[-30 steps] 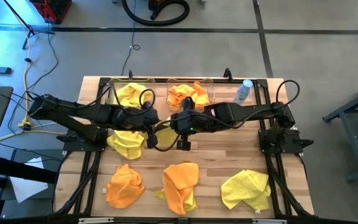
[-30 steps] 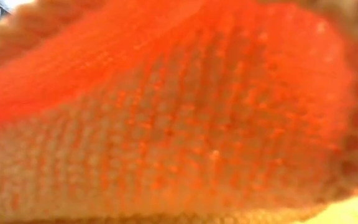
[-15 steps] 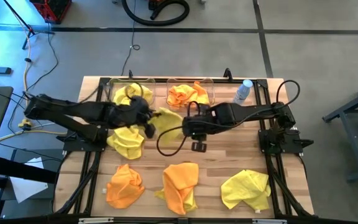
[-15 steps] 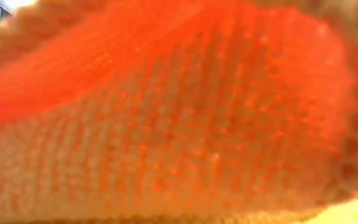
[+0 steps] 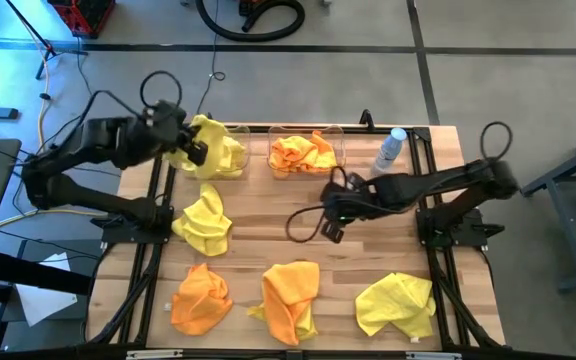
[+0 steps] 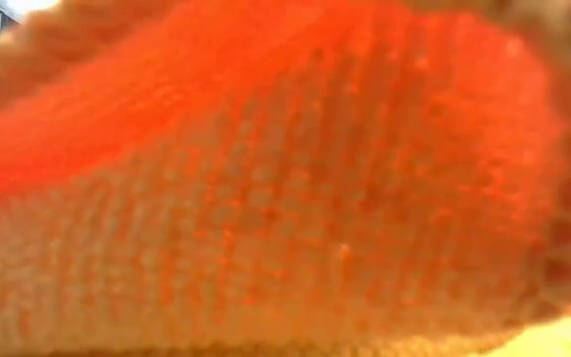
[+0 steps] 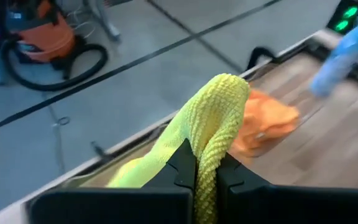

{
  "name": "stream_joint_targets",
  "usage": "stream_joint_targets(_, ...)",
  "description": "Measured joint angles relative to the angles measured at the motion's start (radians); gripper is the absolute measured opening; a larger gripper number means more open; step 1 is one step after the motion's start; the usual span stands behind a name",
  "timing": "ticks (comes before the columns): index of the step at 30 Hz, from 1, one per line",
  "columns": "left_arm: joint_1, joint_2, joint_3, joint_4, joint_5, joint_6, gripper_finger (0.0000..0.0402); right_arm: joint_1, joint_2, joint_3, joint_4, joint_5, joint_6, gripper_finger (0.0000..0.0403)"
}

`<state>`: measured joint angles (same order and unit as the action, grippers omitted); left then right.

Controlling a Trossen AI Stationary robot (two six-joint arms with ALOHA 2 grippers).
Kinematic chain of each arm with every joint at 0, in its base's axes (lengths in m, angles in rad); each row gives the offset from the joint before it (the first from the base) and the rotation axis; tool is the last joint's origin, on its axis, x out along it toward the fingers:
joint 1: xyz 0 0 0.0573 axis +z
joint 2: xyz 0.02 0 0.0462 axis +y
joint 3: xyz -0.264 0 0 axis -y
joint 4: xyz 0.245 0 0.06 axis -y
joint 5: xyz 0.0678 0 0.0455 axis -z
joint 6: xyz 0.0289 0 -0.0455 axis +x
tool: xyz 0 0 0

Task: Sort microfiber towel by color & place in baskets
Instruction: Put the yellow microfiber towel into the left transparent bin

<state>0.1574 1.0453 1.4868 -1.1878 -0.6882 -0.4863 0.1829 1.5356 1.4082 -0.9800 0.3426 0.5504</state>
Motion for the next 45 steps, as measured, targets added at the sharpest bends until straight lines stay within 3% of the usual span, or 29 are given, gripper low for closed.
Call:
stream_joint_targets(8, 0.332, 0.112, -0.006, 0.039, 0.272, 0.233, 0.0, 0.0, -0.216, -0.367, 0.265, -0.017, 0.33, 0.0083)
stream_joint_targets(18, 0.618, 0.282, -0.269, 0.405, 0.574, 0.35, 0.0, 0.027, -0.247, -0.46, 0.387, 0.052, 0.559, 0.0078)
stream_joint_targets(29, 0.644, 0.498, -0.421, 0.585, 0.835, 0.359, 0.0001, 0.06, -0.246, -0.461, 0.387, 0.166, 0.707, 0.0078)
stream_joint_targets(32, 0.64, 0.507, -0.42, 0.601, 0.846, 0.376, 0.0012, 0.06, -0.246, -0.461, 0.387, 0.166, 0.727, 0.0078)
stream_joint_targets(45, 0.641, 0.369, -0.42, 0.597, 0.836, 0.385, 0.0151, 0.06, -0.246, -0.461, 0.359, 0.165, 0.725, 0.0078)
